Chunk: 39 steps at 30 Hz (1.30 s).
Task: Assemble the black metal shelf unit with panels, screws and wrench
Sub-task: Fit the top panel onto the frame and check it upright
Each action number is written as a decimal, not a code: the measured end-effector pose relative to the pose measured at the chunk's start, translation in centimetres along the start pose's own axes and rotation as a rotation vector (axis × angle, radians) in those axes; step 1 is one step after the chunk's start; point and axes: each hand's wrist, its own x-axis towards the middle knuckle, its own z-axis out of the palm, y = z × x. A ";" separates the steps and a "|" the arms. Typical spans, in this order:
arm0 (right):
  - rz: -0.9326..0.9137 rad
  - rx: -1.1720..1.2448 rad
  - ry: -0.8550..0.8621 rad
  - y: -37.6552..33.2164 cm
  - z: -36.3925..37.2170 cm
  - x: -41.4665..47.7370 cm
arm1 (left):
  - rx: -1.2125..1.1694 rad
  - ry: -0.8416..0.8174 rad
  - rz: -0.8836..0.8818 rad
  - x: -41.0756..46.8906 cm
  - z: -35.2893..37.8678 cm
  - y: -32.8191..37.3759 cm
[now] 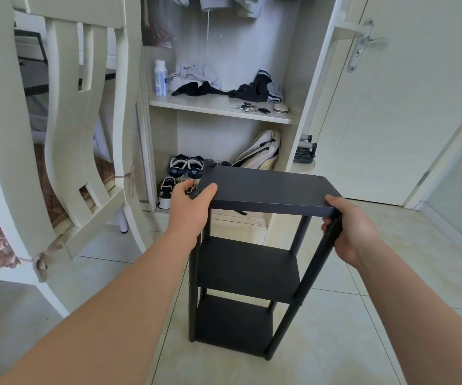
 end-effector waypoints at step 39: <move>0.028 0.132 0.145 0.6 1.0 -2.0 | 0.014 -0.183 -0.370 -7.7 4.9 3.5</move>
